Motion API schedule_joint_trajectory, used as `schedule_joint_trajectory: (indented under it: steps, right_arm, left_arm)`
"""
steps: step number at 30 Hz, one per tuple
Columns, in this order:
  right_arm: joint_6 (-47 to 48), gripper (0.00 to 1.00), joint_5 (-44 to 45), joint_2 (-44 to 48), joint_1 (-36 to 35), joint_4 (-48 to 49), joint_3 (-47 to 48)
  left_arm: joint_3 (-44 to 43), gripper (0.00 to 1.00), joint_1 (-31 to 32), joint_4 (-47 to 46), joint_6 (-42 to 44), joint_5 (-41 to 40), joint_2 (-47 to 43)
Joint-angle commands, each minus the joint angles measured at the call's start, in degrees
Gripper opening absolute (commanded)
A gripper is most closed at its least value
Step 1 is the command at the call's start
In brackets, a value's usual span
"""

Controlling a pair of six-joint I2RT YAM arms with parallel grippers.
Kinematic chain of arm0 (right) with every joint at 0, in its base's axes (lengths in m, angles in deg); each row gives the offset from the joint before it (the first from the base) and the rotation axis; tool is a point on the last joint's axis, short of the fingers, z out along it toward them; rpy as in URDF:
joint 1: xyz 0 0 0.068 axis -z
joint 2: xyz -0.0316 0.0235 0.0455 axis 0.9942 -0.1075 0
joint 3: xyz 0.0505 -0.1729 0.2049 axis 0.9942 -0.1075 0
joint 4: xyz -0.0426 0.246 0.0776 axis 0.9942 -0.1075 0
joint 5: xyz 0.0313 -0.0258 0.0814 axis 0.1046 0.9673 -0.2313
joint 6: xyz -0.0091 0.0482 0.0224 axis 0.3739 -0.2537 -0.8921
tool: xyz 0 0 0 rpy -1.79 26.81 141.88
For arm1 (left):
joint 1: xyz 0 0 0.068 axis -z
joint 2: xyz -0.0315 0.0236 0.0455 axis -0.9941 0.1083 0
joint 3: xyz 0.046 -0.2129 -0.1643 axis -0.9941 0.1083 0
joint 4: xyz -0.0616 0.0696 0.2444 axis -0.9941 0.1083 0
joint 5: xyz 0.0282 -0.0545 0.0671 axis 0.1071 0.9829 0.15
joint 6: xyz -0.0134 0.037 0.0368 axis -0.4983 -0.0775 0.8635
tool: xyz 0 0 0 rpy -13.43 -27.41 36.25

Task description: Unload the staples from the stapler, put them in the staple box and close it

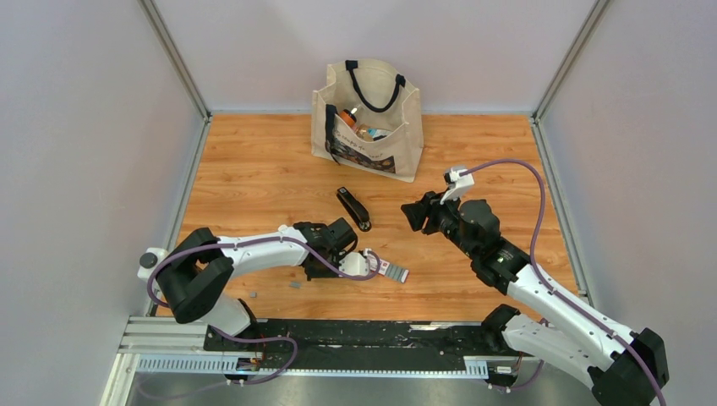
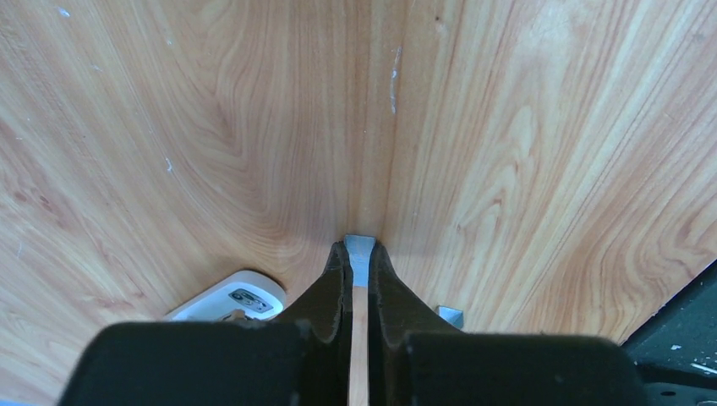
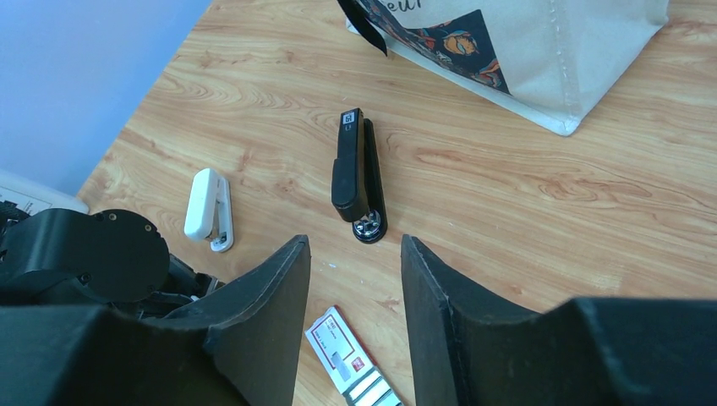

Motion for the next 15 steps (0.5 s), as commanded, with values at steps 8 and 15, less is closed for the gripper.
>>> schedule_joint_trajectory:
  steps: [8, 15]
  right_arm:
    - [-1.25, 0.47, -5.85, 0.33, 0.09, 3.24, 1.38]
    - [-1.94, 0.54, -14.83, -2.05, 0.09, 2.18, 6.38]
  left_arm:
    - [-18.64, 0.0, -6.83, 13.71, -1.36, 9.8, -7.08]
    - [-38.52, 0.0, -21.7, 19.62, -11.72, 38.11, -7.35]
